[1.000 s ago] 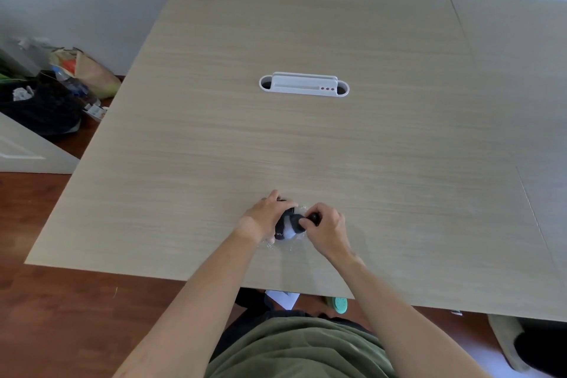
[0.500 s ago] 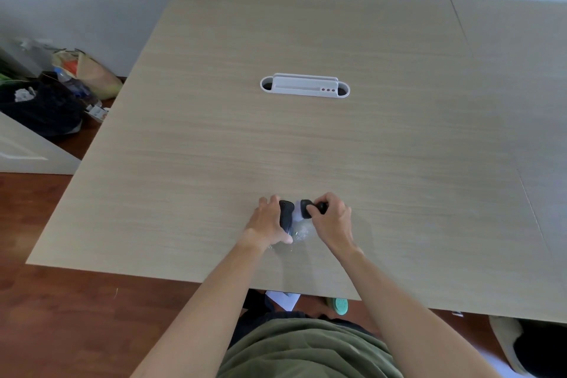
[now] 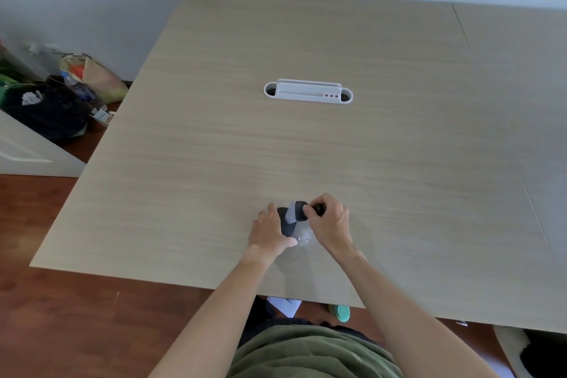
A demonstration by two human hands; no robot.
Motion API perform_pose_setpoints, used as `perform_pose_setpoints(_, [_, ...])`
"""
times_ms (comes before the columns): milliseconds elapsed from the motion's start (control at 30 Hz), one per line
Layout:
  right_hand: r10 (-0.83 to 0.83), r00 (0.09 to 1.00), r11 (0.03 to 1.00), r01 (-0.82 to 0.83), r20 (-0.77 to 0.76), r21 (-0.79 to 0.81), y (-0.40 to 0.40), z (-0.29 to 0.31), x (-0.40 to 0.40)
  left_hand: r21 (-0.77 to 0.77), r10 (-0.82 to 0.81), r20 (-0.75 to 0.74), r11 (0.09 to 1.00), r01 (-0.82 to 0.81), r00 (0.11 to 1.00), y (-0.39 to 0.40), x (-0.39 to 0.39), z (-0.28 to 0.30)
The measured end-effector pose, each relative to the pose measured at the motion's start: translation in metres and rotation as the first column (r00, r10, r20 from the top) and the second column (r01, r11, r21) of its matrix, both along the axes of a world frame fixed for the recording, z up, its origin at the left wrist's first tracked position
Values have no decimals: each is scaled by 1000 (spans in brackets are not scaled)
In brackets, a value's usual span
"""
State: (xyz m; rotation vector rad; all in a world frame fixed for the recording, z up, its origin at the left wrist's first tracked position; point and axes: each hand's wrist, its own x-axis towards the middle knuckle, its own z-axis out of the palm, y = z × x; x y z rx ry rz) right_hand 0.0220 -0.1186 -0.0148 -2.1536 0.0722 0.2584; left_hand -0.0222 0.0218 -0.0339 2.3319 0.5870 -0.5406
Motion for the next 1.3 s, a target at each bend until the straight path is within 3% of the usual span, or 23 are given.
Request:
perform_pose_setpoints(100, [162,980,987,-162,-111,10,7,-1,-1,-18,30,47,999,-29,998,-1,-3,0])
perform_pose_setpoints(267, [-16,999,994,20,40,-103,5,-4,5,-24,36,58,999,-34,998,-2,-6,2])
perform_pose_setpoints(333, [-31,998,998,34,56,-56,5,0,8,-33,39,56,999,-38,998,-2,-6,2])
perform_pose_setpoints(500, [163,977,987,-163,-138,17,8,1,11,-51,64,57,997,-61,996,-3,-5,3])
perform_pose_setpoints(633, [58,998,994,-58,-7,-95,4,-4,14,-53,66,63,997,-63,996,-1,-7,3])
perform_pose_setpoints(700, [22,1000,997,-21,21,-72,4,-1,16,-59,73,69,996,-69,995,-1,-7,2])
perform_pose_setpoints(867, [199,969,980,-199,-145,15,9,1,20,-63,78,77,995,-74,994,-1,-7,2])
perform_pose_setpoints(1000, [93,995,991,-96,-32,-96,9,-2,21,-71,96,70,993,-91,993,-1,-8,1])
perform_pose_setpoints(1067, [87,996,993,-86,6,-77,14,3,23,-72,111,77,992,-105,991,-2,-9,1])
perform_pose_setpoints(1200, [166,979,985,-171,-121,-29,25,13,29,-69,118,60,991,-114,991,-3,-6,1])
perform_pose_setpoints(1300, [212,967,968,-227,-139,-105,24,8,31,-80,125,26,989,-123,992,-2,-3,2])
